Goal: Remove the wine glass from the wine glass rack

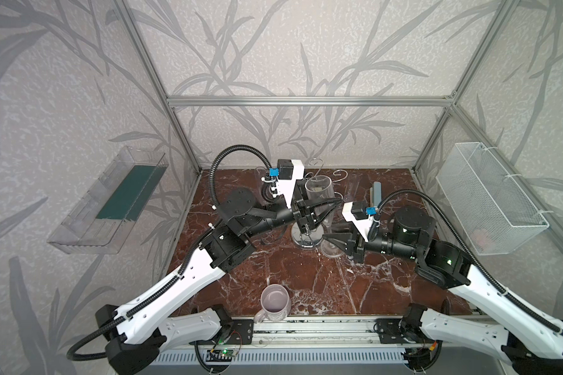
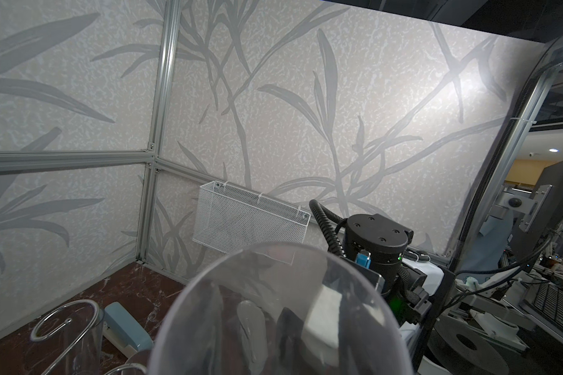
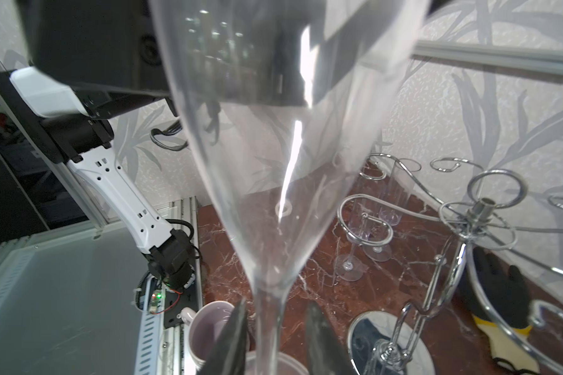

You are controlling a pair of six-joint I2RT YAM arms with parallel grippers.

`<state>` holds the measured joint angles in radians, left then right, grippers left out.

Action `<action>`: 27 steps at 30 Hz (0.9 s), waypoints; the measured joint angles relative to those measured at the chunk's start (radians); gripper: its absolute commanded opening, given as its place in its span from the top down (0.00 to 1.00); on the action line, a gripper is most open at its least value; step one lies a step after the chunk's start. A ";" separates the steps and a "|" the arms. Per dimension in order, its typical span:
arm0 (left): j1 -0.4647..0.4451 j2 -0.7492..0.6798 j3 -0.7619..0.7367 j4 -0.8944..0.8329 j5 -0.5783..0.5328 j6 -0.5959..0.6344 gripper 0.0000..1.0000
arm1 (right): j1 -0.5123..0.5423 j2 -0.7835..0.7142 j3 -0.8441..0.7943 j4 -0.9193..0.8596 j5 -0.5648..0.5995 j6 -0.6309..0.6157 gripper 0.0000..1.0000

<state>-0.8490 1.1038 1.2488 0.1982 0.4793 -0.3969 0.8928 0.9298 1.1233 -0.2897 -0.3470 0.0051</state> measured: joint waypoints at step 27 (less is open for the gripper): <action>-0.001 -0.454 -0.298 -0.351 -0.411 0.119 0.62 | 0.003 -0.200 -0.087 0.084 0.225 -0.066 0.29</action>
<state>-0.8497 0.6495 0.9508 -0.1532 0.0681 -0.2783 0.8959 0.7303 1.0367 -0.2062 -0.1215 -0.0605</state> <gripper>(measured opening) 0.554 0.708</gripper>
